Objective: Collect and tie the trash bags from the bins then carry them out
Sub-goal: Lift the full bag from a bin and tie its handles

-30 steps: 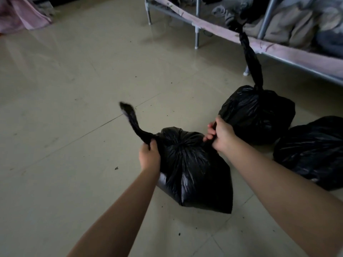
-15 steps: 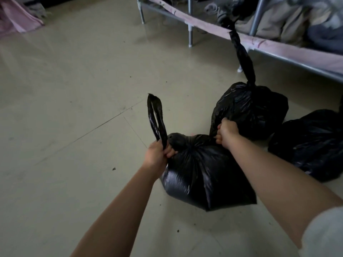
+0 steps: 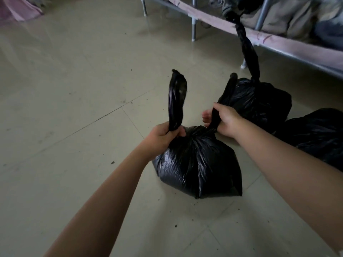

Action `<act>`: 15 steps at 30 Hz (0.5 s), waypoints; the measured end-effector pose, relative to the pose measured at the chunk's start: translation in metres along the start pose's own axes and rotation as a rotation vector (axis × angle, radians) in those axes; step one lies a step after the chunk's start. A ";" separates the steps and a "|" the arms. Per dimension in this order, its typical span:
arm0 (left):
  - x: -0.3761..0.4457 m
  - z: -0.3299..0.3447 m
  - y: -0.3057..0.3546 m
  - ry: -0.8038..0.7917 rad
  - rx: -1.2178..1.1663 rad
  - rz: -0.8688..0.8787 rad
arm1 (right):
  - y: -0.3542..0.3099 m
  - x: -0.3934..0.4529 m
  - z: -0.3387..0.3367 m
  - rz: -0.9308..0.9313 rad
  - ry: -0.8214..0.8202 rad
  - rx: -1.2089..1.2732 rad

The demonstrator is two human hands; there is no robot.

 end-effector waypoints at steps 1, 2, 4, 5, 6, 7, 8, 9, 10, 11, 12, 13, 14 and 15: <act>0.000 -0.001 0.003 -0.024 0.009 0.029 | 0.000 0.000 0.001 0.015 -0.027 0.020; -0.002 0.001 0.006 -0.064 -0.036 0.042 | 0.001 -0.001 0.002 0.037 -0.062 0.046; -0.006 0.008 0.007 -0.195 -0.342 0.029 | 0.006 -0.004 0.004 0.093 -0.147 0.120; -0.007 0.011 0.008 -0.259 -0.551 -0.002 | 0.009 -0.005 0.006 0.112 -0.181 0.150; -0.006 0.014 0.006 -0.281 -0.682 -0.041 | 0.012 -0.006 0.007 0.124 -0.202 0.169; -0.004 0.017 0.001 -0.271 -0.717 -0.091 | 0.015 -0.007 0.010 0.132 -0.217 0.178; -0.002 0.021 -0.005 -0.233 -0.669 -0.153 | 0.019 -0.008 0.011 0.145 -0.226 0.183; 0.000 0.024 -0.012 -0.184 -0.573 -0.216 | 0.023 -0.009 0.013 0.163 -0.233 0.176; 0.001 0.028 -0.020 -0.136 -0.452 -0.275 | 0.028 -0.010 0.013 0.179 -0.231 0.133; 0.002 0.033 -0.026 -0.119 -0.365 -0.332 | 0.031 -0.011 0.012 0.177 -0.215 0.029; 0.001 0.038 -0.033 -0.124 -0.299 -0.393 | 0.031 -0.012 0.009 0.144 -0.191 -0.142; 0.001 0.041 -0.039 -0.140 -0.257 -0.451 | 0.027 -0.012 0.006 0.086 -0.158 -0.335; 0.001 0.043 -0.044 -0.169 -0.183 -0.489 | 0.021 -0.012 0.003 0.014 -0.127 -0.494; 0.002 0.043 -0.047 -0.199 -0.086 -0.510 | 0.013 -0.012 -0.001 -0.043 -0.105 -0.585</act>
Point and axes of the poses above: each hand's wrist, its own x-axis towards the middle knuckle, its own z-axis out of the palm, y = z × x, the point moved 6 cm from there along x, towards the middle knuckle, and after that the axes turned 15 degrees about x, right-handed, at the moved point
